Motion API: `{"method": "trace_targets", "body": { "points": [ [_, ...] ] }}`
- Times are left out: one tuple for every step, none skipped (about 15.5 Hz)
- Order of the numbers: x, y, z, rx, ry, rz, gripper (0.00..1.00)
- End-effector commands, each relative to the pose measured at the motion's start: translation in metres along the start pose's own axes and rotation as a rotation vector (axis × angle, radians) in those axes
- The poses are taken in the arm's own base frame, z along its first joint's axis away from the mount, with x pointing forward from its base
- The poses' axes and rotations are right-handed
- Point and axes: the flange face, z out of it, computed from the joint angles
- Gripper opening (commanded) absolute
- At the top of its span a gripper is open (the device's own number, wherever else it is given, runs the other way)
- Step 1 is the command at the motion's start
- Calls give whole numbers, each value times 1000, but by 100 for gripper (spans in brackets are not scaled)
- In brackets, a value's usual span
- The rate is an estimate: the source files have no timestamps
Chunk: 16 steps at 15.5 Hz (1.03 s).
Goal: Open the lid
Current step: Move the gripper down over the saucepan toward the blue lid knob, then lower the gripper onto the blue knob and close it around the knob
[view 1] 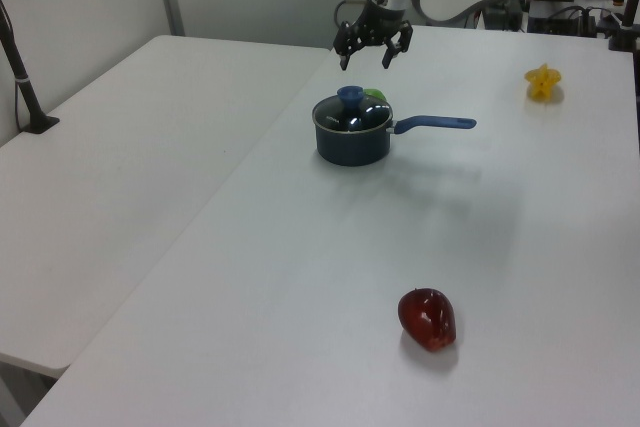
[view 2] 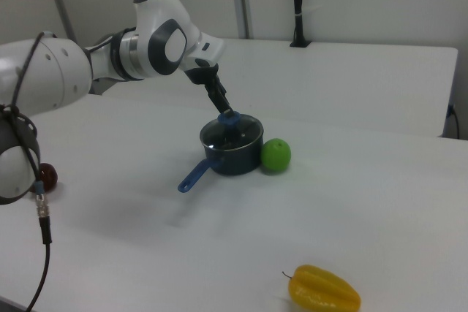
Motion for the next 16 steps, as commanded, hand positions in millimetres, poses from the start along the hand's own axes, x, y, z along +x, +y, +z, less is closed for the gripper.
{"method": "trace_targets", "body": {
  "points": [
    [-1,-21,16,22,52,27,100],
    [-3,-23,17,22,50,27,100],
    [-4,-24,16,22,49,35,100],
    [-6,-24,18,20,47,46,100],
    [-13,-28,24,15,41,46,100],
    [-21,-33,29,3,42,28,100],
    [-27,-37,31,-4,50,9,100],
    [-34,-40,39,-15,51,-10,100],
    [-41,-43,46,-24,50,-13,100],
    [-41,-44,47,-28,62,-8,100],
    [-41,-45,49,-36,75,-14,100],
    [-41,-45,50,-40,80,-13,98],
    [-41,-44,51,-43,79,-13,97],
    [-42,-44,51,-46,78,-13,95],
    [-42,-43,52,-48,76,-13,94],
    [-42,-43,52,-50,75,-13,94]
  ]
}}
